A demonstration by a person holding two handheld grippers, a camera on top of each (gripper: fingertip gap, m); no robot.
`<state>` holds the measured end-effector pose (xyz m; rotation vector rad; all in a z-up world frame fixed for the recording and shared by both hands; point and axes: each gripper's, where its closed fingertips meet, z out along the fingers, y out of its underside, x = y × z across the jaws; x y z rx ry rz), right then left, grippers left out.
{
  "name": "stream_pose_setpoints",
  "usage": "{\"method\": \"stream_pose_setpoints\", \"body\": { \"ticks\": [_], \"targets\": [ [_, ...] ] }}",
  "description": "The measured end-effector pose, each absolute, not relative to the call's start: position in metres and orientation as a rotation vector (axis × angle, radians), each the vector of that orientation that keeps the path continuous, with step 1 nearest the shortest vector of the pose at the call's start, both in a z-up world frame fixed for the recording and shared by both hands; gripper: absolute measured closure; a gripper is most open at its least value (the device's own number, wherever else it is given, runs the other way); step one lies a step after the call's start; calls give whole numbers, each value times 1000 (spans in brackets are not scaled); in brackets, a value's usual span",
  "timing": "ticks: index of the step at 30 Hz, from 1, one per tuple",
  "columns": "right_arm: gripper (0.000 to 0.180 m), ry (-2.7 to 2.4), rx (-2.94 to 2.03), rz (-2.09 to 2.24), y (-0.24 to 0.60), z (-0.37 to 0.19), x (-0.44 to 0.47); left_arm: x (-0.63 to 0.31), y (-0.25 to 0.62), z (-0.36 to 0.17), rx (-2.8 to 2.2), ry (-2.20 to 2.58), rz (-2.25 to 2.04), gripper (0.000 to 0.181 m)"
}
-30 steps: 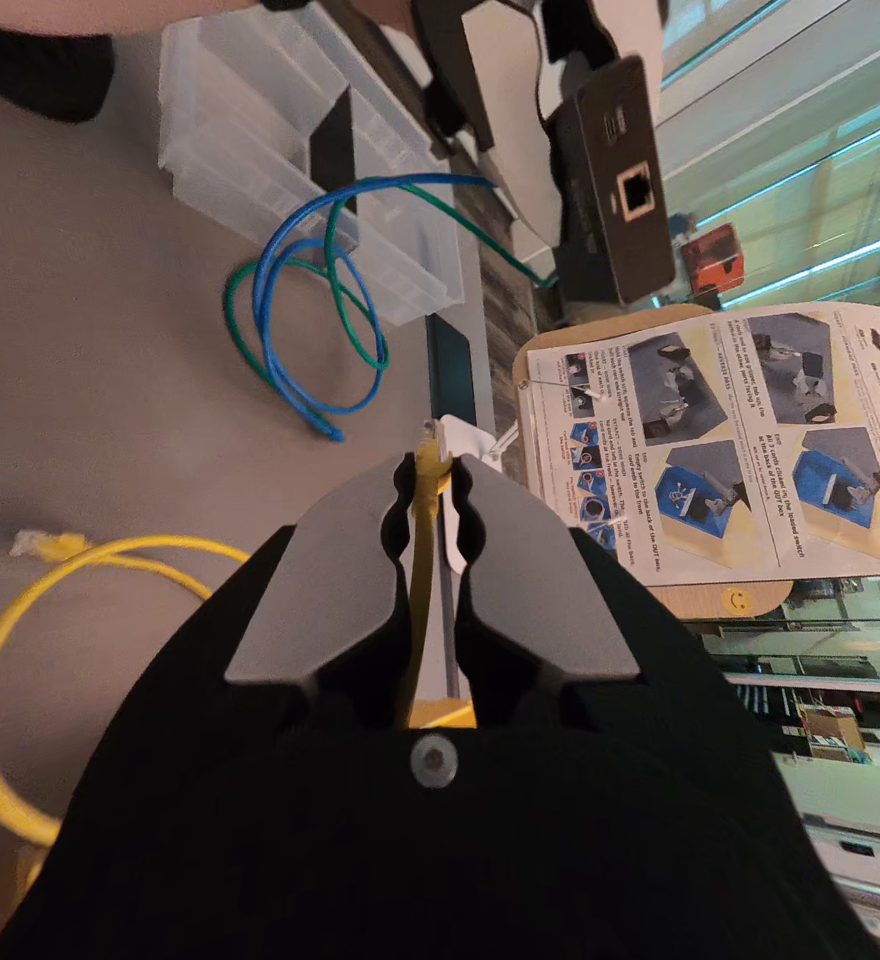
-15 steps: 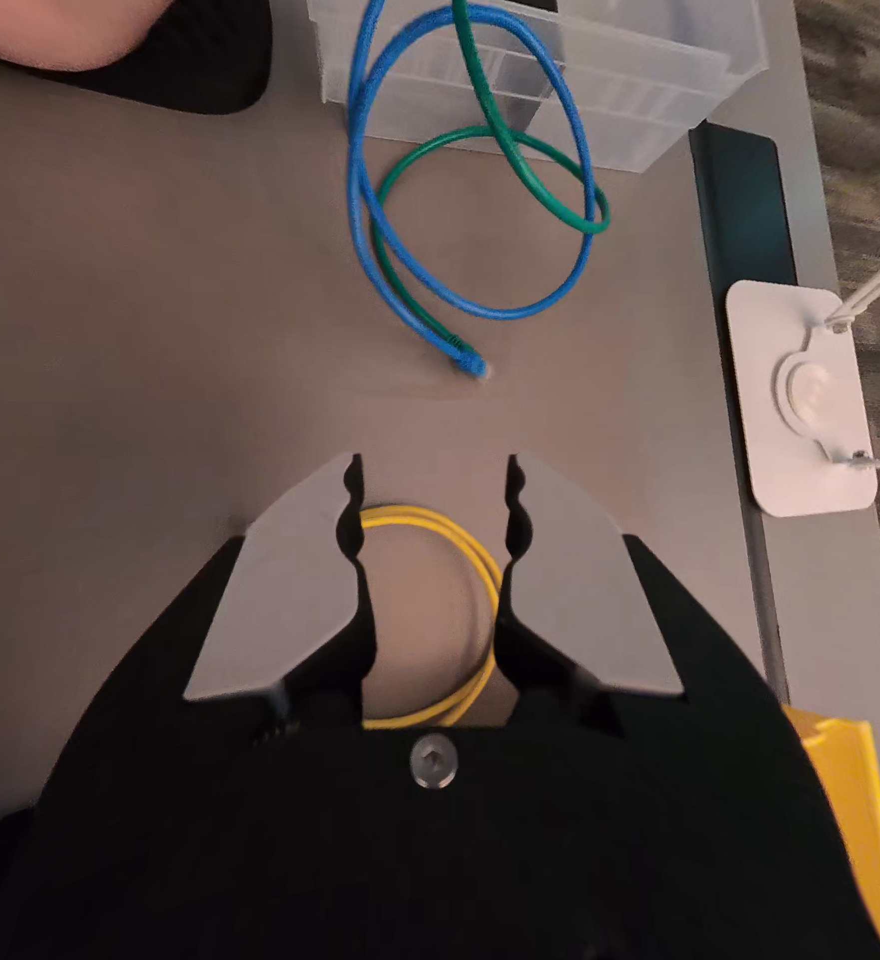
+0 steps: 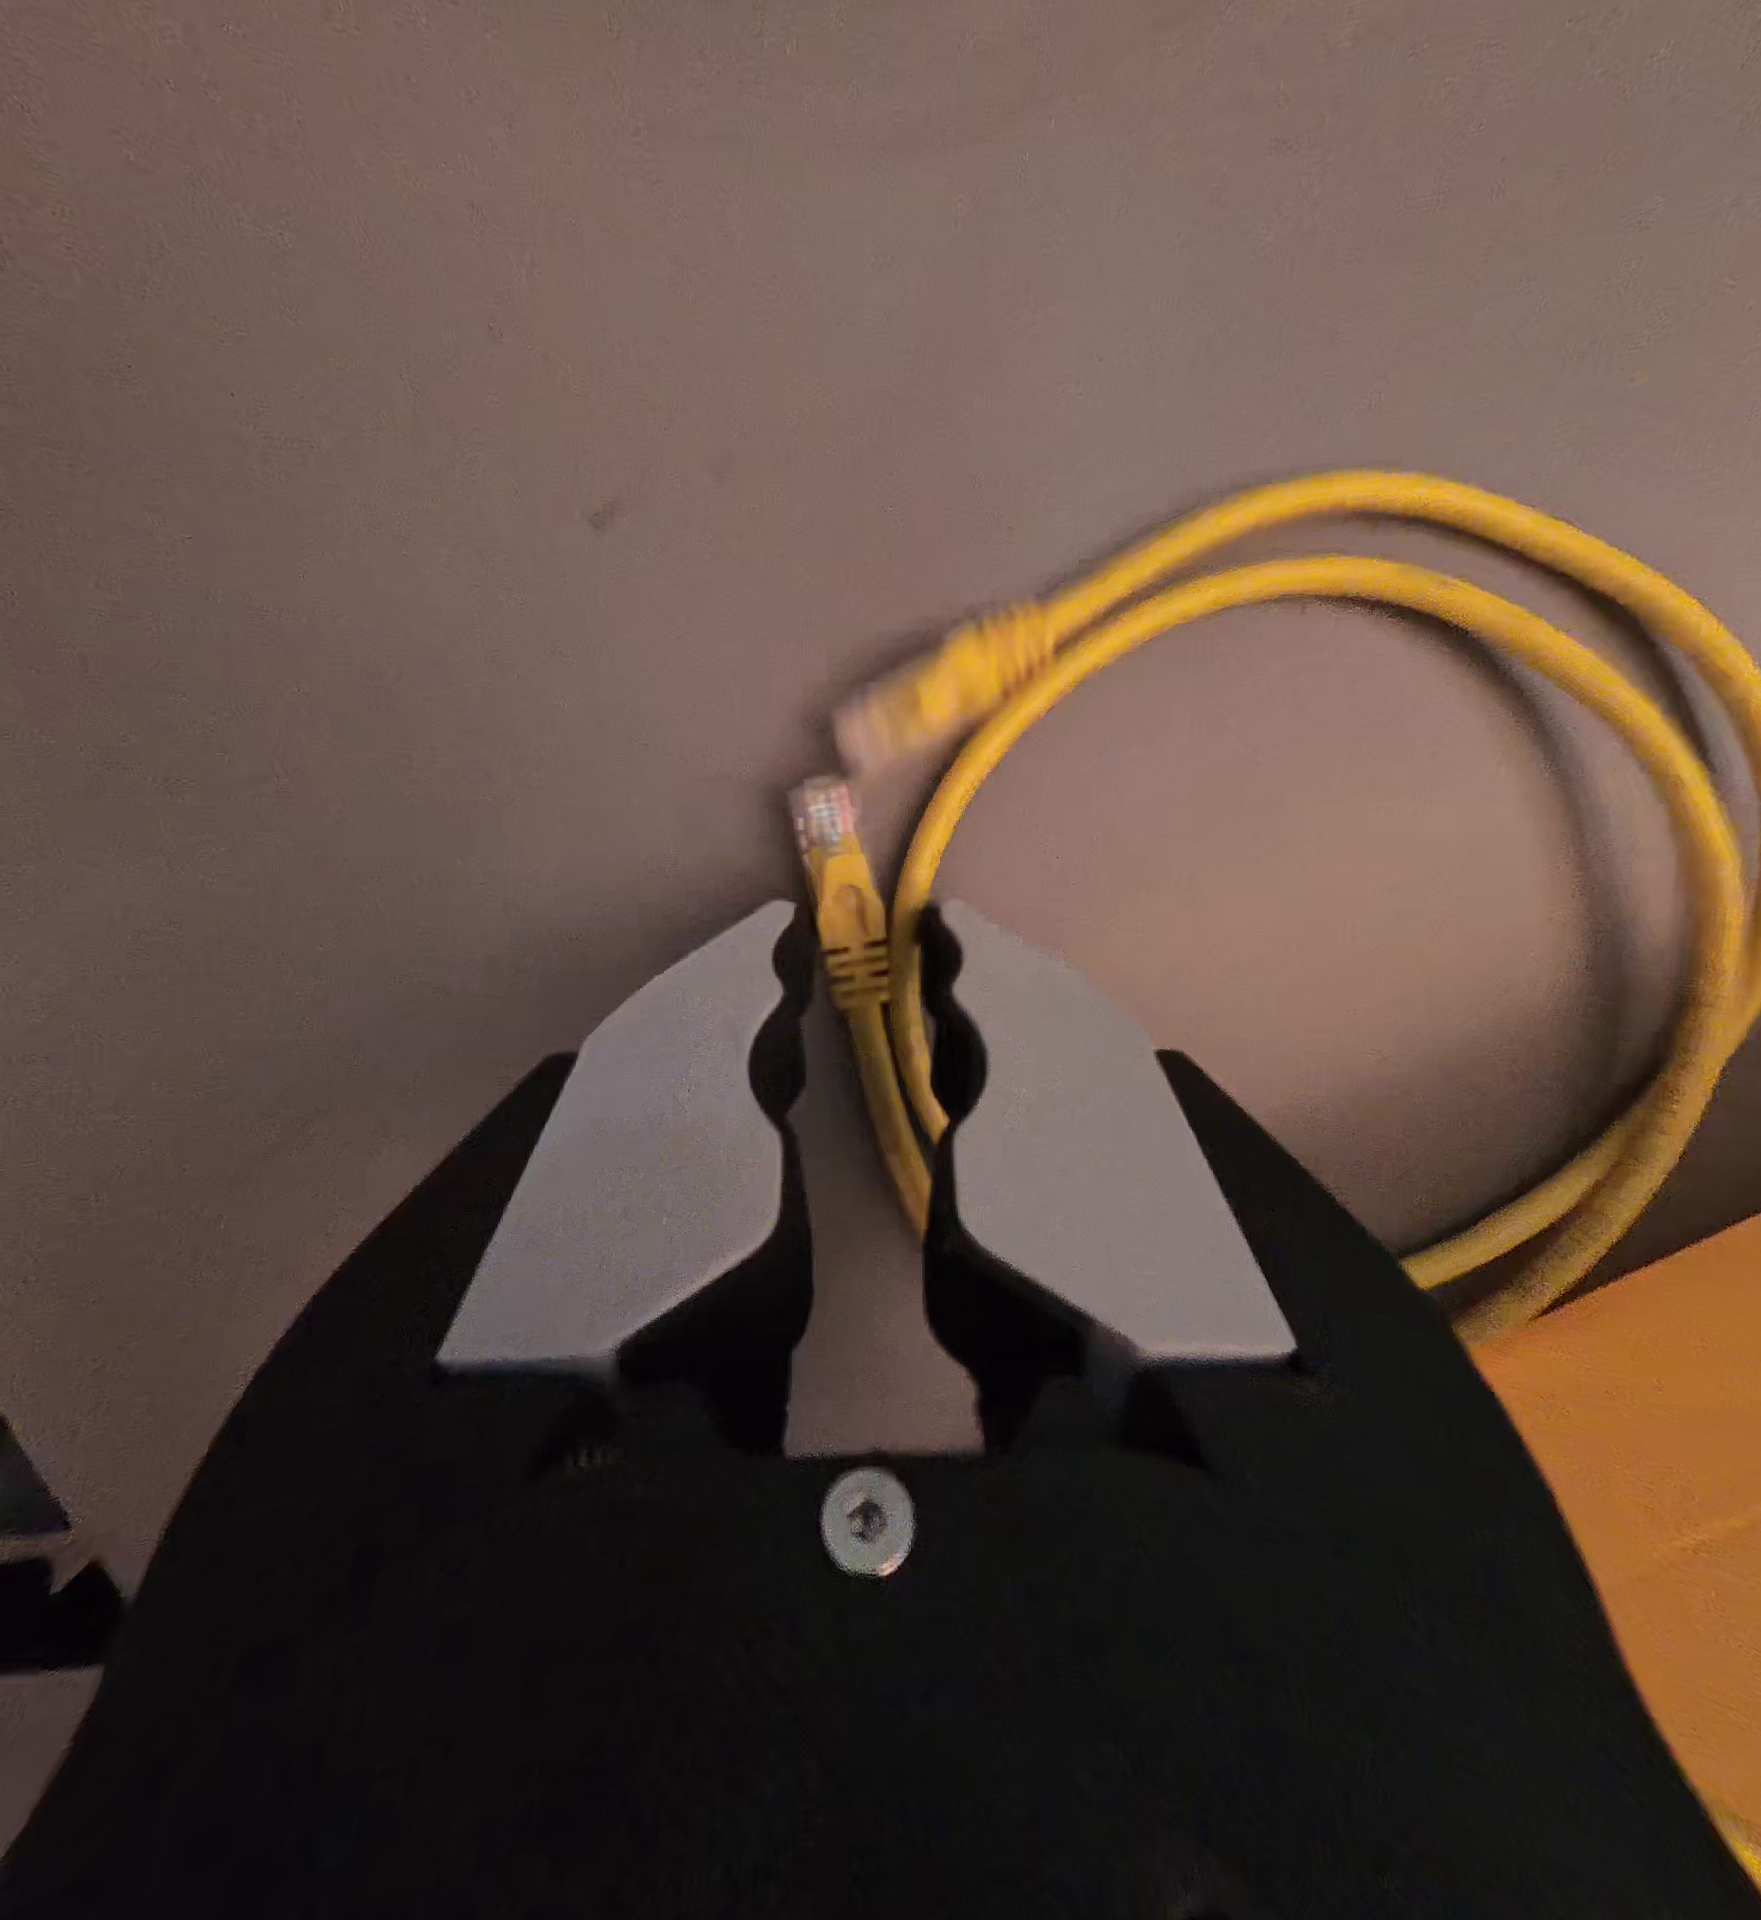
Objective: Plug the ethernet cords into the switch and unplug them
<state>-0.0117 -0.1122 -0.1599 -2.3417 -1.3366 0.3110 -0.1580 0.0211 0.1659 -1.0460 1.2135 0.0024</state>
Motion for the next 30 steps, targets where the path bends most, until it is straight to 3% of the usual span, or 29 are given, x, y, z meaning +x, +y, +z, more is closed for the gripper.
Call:
{"method": "stream_pose_setpoints", "body": {
  "ticks": [1, 8, 14, 23, 26, 30],
  "targets": [
    [161, -1335, -2332, 301, -111, -160, -13, -158, 20, 167, -1044, 1212, -3, 145],
    [163, -1134, -2250, 665, -124, -140, -52, -163, 19, 170, -1036, 1199, -4, 145],
    [163, -1013, -1947, 900, -129, -46, -69, -172, 17, 176, -1029, 1171, -14, 145],
    [163, -1048, -1785, 448, -120, 114, 13, -180, 17, 180, -1034, 1144, -13, 145],
    [163, -1036, -1917, 305, -112, 118, 59, -178, 18, 178, -1038, 1154, -4, 145],
    [163, -990, -2163, 248, -100, 82, 116, -173, 18, 175, -1040, 1171, 8, 145]
  ]
}}
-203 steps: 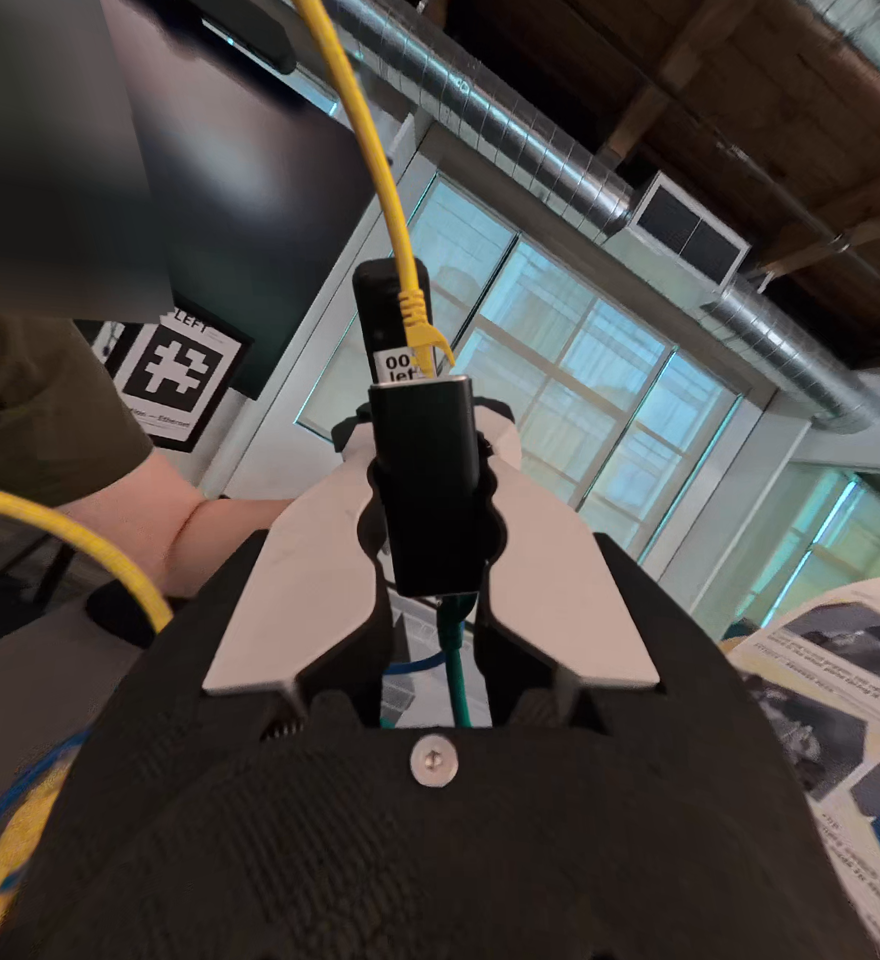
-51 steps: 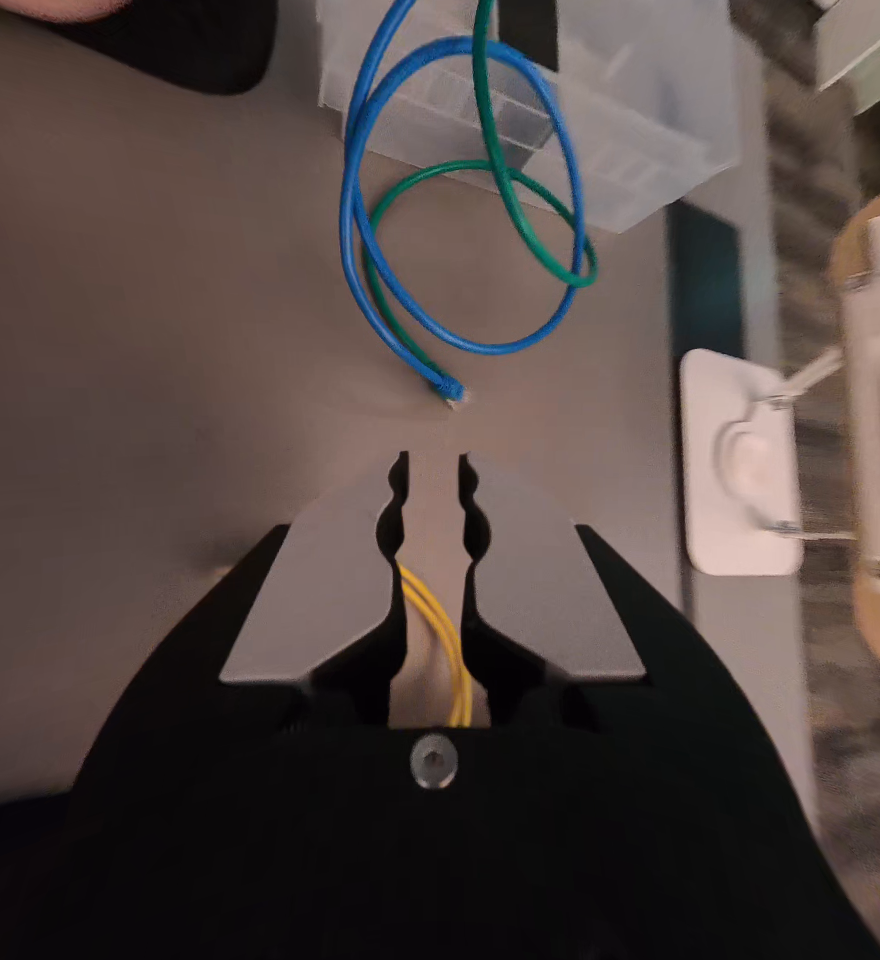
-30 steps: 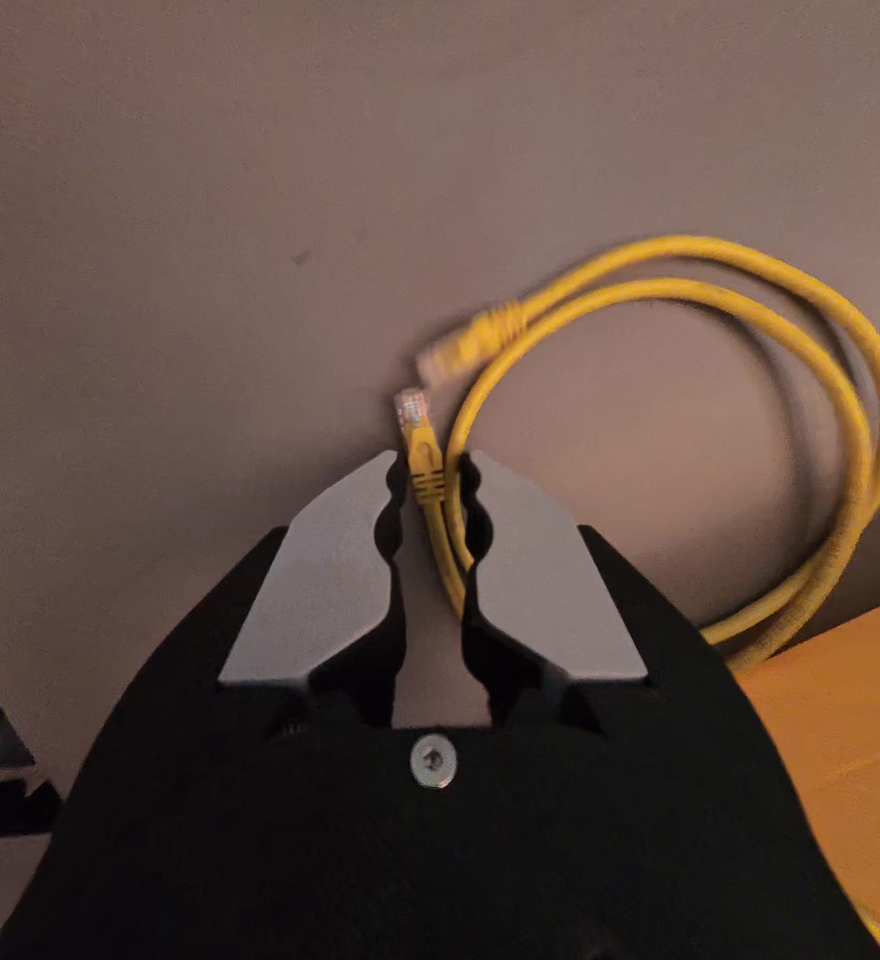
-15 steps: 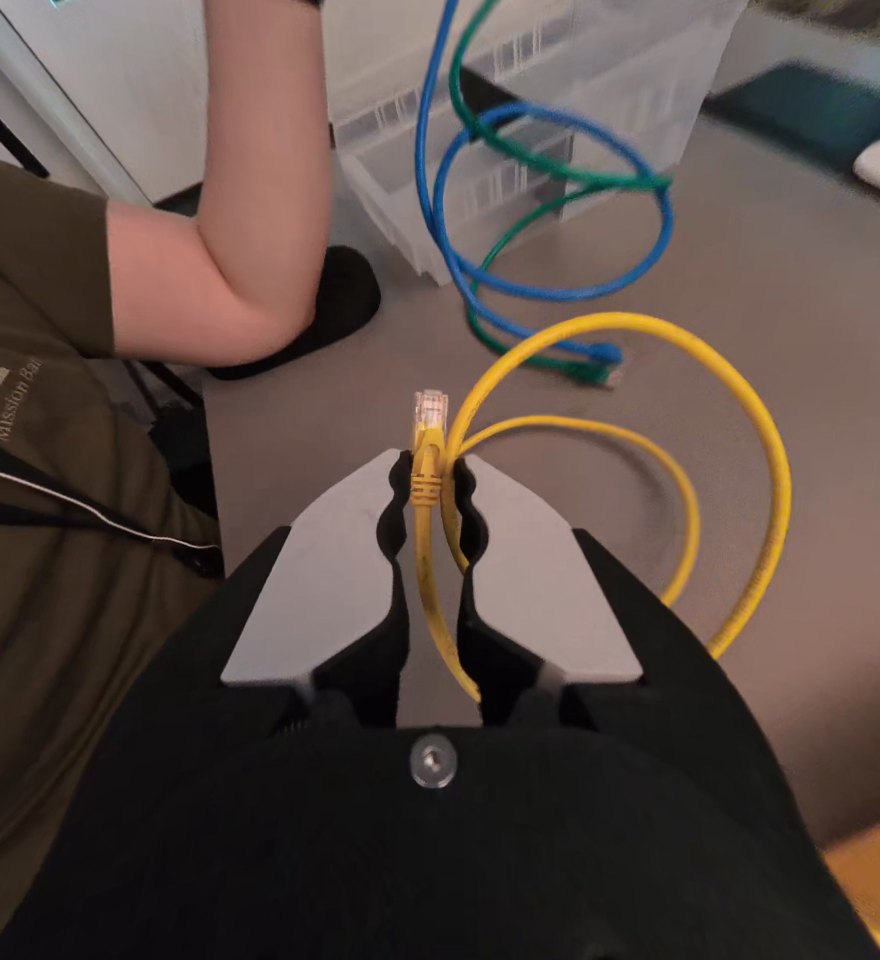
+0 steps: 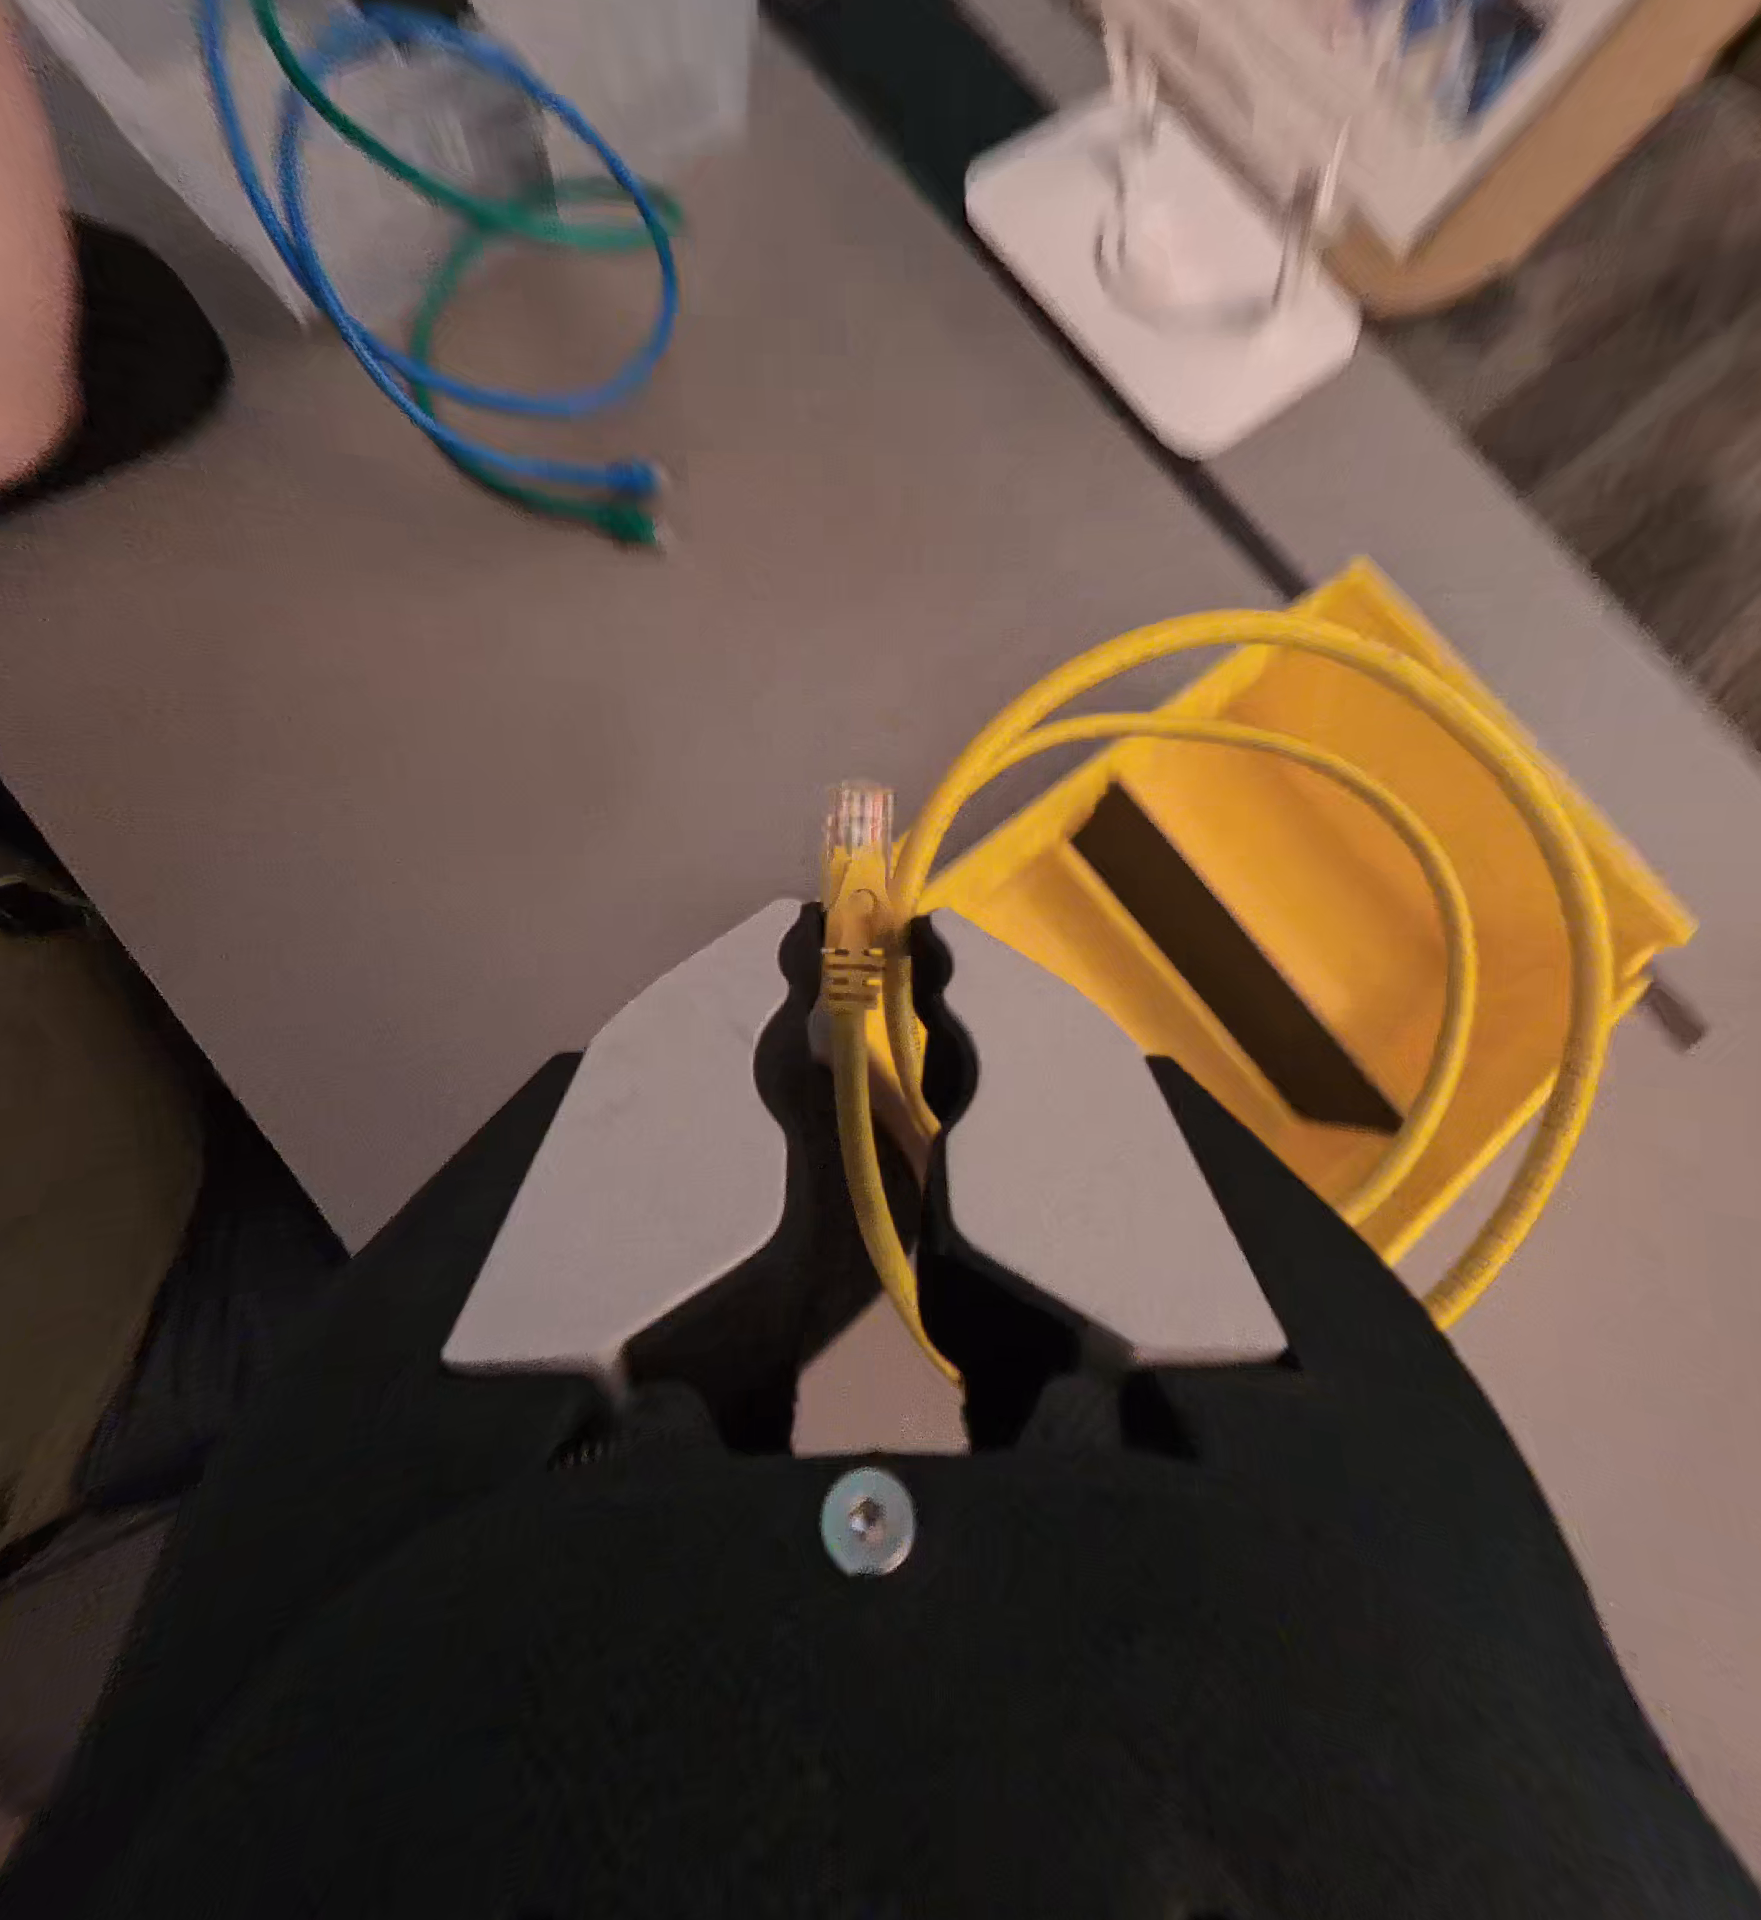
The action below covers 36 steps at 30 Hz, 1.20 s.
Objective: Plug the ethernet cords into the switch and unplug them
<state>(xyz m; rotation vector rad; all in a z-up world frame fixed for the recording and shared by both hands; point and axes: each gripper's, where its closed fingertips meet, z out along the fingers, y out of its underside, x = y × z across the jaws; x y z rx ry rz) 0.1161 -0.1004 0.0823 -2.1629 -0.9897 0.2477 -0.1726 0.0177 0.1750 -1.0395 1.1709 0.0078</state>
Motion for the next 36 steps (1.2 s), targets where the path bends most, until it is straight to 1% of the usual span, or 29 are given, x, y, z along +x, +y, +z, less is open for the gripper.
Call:
{"method": "stream_pose_setpoints", "body": {
  "ticks": [4, 7, 14, 16, 17, 18, 19, 21, 22, 24, 26, 28, 30, 32, 34, 36],
  "targets": [
    [162, -918, -2432, 257, -83, 8, 161, -169, 18, 172, -1042, 1184, 12, 145],
    [162, -894, -2568, 287, -73, -41, 178, -168, 19, 171, -1048, 1189, 16, 145],
    [161, -1030, -2650, 382, -49, -92, 165, -165, 18, 167, -1046, 1207, 7, 145],
    [157, -1052, -2697, 486, -51, -99, 158, -162, 16, 166, -1044, 1217, -8, 145],
    [151, -1042, -2701, 491, -48, -97, 158, -160, 15, 165, -1045, 1227, -19, 145],
    [147, -1007, -2690, 446, -39, -93, 161, -158, 13, 164, -1044, 1240, -32, 145],
    [147, -989, -2657, 442, -35, -84, 161, -156, 11, 163, -1040, 1251, -46, 145],
    [142, -970, -2544, 423, -24, -57, 158, -150, 7, 161, -1031, 1274, -83, 145],
    [142, -954, -2460, 385, -16, -40, 154, -147, 4, 159, -1025, 1290, -107, 145],
    [134, -943, -2224, 278, 2, 4, 139, -137, -3, 157, -1008, 1320, -170, 145],
    [123, -978, -1926, 218, 8, 53, 102, -125, -16, 158, -970, 1342, -290, 145],
    [111, -1026, -1609, 313, -5, 97, 46, -114, -33, 161, -922, 1367, -444, 145],
    [110, -1062, -1318, 449, -30, 131, -7, -105, -51, 163, -876, 1395, -582, 145],
    [111, -1068, -1065, 588, -56, 154, -46, -99, -63, 166, -847, 1403, -703, 145],
    [114, -1054, -901, 693, -69, 163, -68, -94, -70, 166, -838, 1410, -795, 145],
    [116, -1070, -885, 764, -65, 157, -85, -91, -73, 167, -837, 1410, -868, 145]
  ]
}}
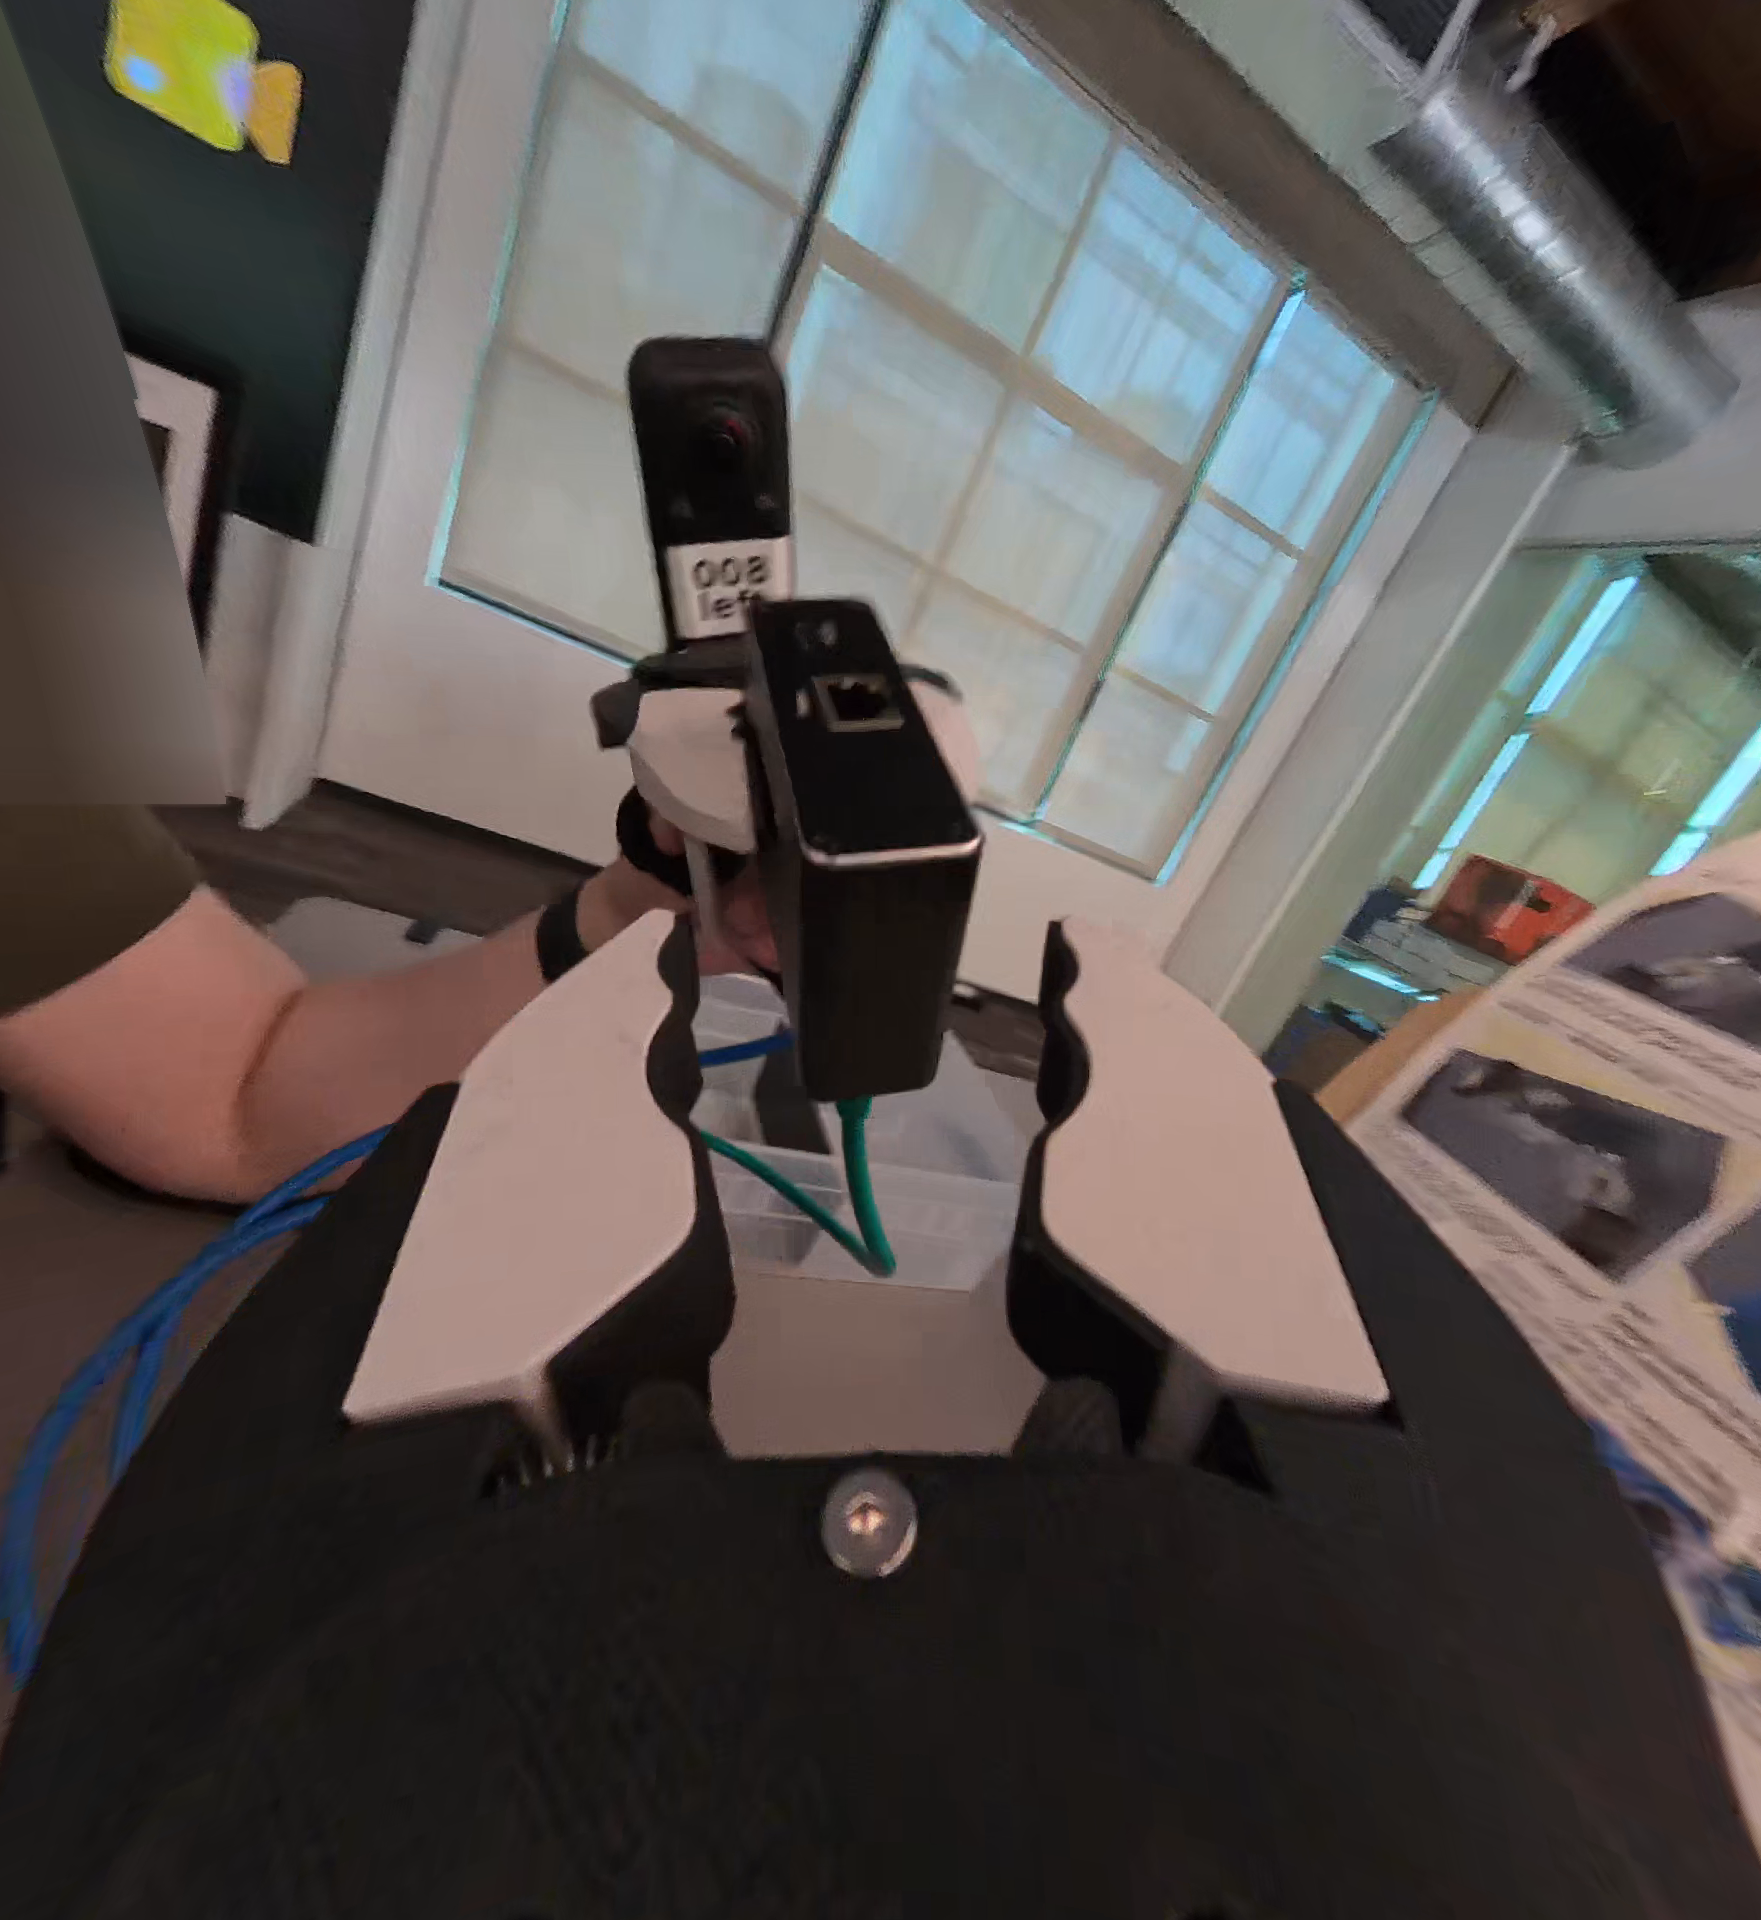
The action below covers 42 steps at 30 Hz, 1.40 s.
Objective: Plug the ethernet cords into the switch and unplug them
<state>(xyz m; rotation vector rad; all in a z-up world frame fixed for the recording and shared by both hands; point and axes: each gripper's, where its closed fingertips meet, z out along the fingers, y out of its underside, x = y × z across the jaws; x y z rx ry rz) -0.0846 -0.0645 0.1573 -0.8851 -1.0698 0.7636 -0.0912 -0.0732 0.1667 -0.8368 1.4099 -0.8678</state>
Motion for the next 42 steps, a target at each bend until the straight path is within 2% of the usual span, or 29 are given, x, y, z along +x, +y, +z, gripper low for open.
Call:
{"method": "stream_pose_setpoints", "body": {
  "ticks": [2, 3, 4, 6, 7, 9, 12, 14, 17, 19, 20, 25, 30, 33, 38, 42],
  "targets": [
    [119, -1112, -917, 790, -56, 146, -97, -88, -76, 166, -837, 1412, -955, 145],
    [140, -1153, -898, 785, -57, 141, -101, -86, -77, 165, -843, 1415, -993, 145],
    [147, -1184, -879, 778, -59, 139, -102, -86, -74, 164, -851, 1409, -1016, 145],
    [147, -1200, -964, 716, -47, 132, -100, -87, -60, 155, -922, 1416, -958, 143],
    [147, -1200, -1007, 657, -40, 128, -96, -89, -49, 152, -971, 1398, -882, 136],
    [147, -1196, -1090, 466, -22, 116, -85, -96, -27, 146, -1046, 1352, -667, 111],
    [147, -1257, -1174, 121, -4, 98, -76, -97, -17, 123, -1110, 1442, -345, 103],
    [147, -1329, -1161, -91, -2, 90, -77, -92, -8, 105, -1132, 1503, -121, 105],
    [147, -1427, -1164, -385, 3, 75, -76, -85, 6, 82, -1104, 1571, 115, 119],
    [147, -1426, -1168, -530, 8, 73, -70, -81, 8, 70, -1071, 1629, 167, 144],
    [147, -1414, -1160, -551, 10, 74, -68, -79, 10, 72, -1034, 1619, 200, 145],
    [142, -1290, -1039, -391, 7, 99, -62, -77, 8, 95, -990, 1524, 178, 147],
    [132, -1203, -1017, -4, -6, 116, -41, -91, 0, 119, -987, 1440, 5, 149],
    [116, -1139, -1014, 152, -3, 119, -30, -92, -8, 124, -968, 1445, -91, 149],
    [107, -1178, -1060, 215, 6, 98, -38, -84, -31, 128, -918, 1485, -255, 149],
    [108, -1212, -1105, 299, 10, 80, -54, -81, -51, 133, -874, 1508, -394, 149]
  ]
}}
